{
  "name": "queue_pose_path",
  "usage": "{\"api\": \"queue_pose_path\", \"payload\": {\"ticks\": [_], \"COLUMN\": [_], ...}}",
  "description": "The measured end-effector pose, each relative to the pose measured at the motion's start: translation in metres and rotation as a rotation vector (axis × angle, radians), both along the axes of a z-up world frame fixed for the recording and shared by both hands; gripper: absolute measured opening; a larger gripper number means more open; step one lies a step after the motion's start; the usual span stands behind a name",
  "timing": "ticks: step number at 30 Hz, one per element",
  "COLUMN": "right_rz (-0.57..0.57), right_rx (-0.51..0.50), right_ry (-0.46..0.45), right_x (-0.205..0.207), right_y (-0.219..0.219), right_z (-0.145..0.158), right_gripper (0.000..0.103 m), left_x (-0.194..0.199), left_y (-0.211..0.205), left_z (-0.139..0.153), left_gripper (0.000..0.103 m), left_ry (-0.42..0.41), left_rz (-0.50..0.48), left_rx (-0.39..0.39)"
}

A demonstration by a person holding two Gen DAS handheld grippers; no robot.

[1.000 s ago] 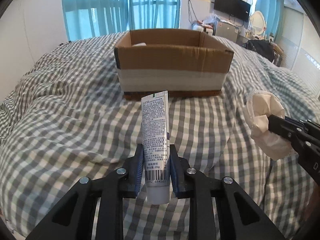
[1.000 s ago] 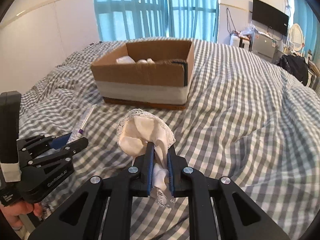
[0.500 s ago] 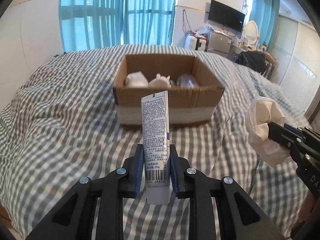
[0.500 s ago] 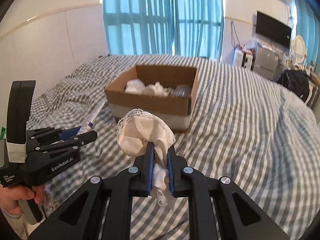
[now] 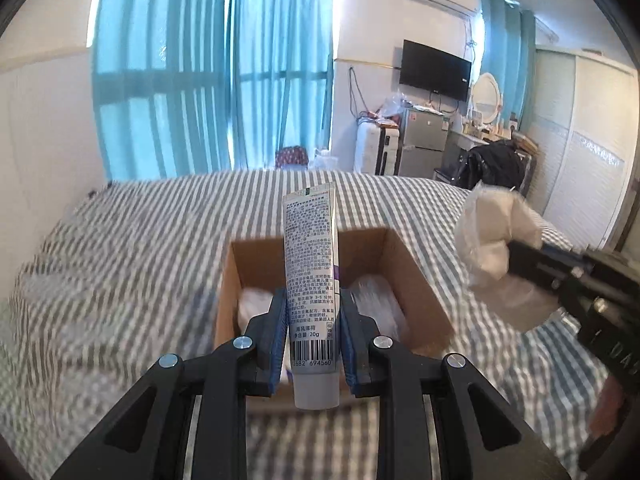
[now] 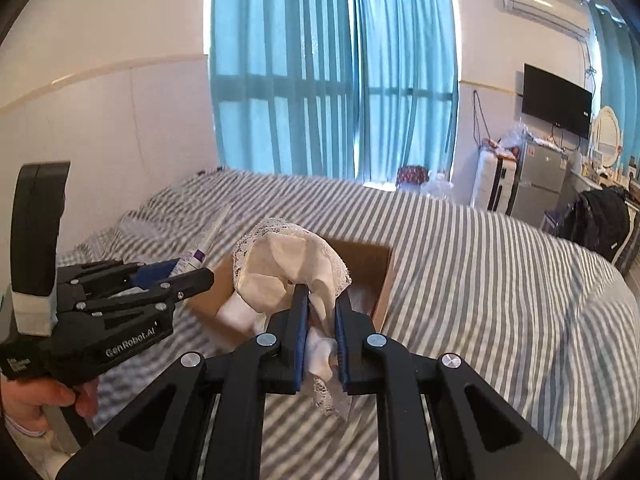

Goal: Organize objects
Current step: 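Lower toothpaste tube and lace cloth into the box and release both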

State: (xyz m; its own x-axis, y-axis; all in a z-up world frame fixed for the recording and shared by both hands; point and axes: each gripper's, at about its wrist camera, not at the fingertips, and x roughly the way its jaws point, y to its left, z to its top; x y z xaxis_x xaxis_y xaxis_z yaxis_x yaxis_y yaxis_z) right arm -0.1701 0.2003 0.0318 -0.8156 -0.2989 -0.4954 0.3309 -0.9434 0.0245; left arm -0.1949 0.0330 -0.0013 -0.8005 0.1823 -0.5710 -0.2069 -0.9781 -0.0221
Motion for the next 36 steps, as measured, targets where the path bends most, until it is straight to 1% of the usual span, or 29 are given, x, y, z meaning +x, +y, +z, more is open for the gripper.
{"api": "queue_pose_path", "payload": {"ticks": [4,7,10,13,15,18,21,23,26,27,29,30,31,32,33,34,35,36], "right_rz": [0.004,-0.003,0.003,0.001,-0.011,-0.007,-0.015,-0.021,-0.041,-0.041,-0.044,-0.051,-0.059,-0.063,-0.064,-0.071,-0.08,-0.086], "right_rx": [-0.017,-0.022,-0.012,-0.021,-0.031,-0.034,-0.029,-0.038,-0.055,-0.064,-0.081,-0.08,-0.078,-0.081,-0.083,-0.085,-0.088,-0.093], "right_ry": [0.01,-0.02,-0.087,-0.184,-0.226,-0.266,-0.298,-0.318,-0.325,-0.327,-0.331,-0.329,-0.324,-0.315,-0.311,-0.302,-0.29,-0.281], "right_x": [-0.041,-0.077,-0.115,-0.144,-0.156,-0.166,-0.171,-0.176,-0.175,-0.174,-0.174,-0.173,-0.171,-0.169,-0.168,-0.165,-0.162,-0.16], "right_y": [-0.006,-0.015,-0.023,-0.028,-0.029,-0.03,-0.027,-0.023,-0.016,-0.014,-0.011,-0.01,-0.009,-0.008,-0.007,-0.006,-0.005,-0.002], "right_z": [0.01,0.007,-0.009,-0.037,-0.055,-0.078,-0.094,-0.1,-0.103,-0.103,-0.1,-0.098,-0.096,-0.091,-0.088,-0.084,-0.078,-0.073], "right_gripper": [0.012,0.012,0.012,0.012,0.012,0.012,0.012,0.013,0.013,0.015,0.024,0.033,0.037,0.039,0.043,0.048,0.051,0.057], "left_x": [-0.041,-0.068,-0.091,-0.104,-0.109,-0.116,-0.117,-0.117,-0.118,-0.117,-0.115,-0.114,-0.113,-0.111,-0.109,-0.107,-0.105,-0.102], "left_y": [-0.001,-0.003,-0.004,-0.008,-0.007,-0.006,-0.001,0.003,0.004,0.003,0.005,0.006,0.008,0.01,0.01,0.01,0.01,0.009], "left_z": [-0.002,-0.009,-0.025,-0.044,-0.055,-0.07,-0.081,-0.084,-0.09,-0.092,-0.093,-0.093,-0.092,-0.09,-0.088,-0.085,-0.08,-0.074], "left_gripper": [0.024,0.024,0.024,0.024,0.024,0.024,0.024,0.024,0.024,0.024,0.024,0.025,0.026,0.026,0.028,0.031,0.042,0.051], "left_ry": [-0.014,-0.04,-0.096,-0.15,-0.167,-0.21,-0.228,-0.231,-0.255,-0.257,-0.267,-0.271,-0.274,-0.276,-0.276,-0.269,-0.257,-0.244], "left_rz": [0.006,0.007,-0.003,-0.008,-0.016,-0.035,-0.038,-0.034,-0.034,-0.03,-0.031,-0.033,-0.034,-0.037,-0.042,-0.042,-0.039,-0.035], "left_rx": [-0.004,-0.004,-0.011,0.017,0.017,0.019,-0.01,-0.018,-0.011,-0.012,-0.018,-0.025,-0.032,-0.037,-0.039,-0.04,-0.041,-0.043]}}
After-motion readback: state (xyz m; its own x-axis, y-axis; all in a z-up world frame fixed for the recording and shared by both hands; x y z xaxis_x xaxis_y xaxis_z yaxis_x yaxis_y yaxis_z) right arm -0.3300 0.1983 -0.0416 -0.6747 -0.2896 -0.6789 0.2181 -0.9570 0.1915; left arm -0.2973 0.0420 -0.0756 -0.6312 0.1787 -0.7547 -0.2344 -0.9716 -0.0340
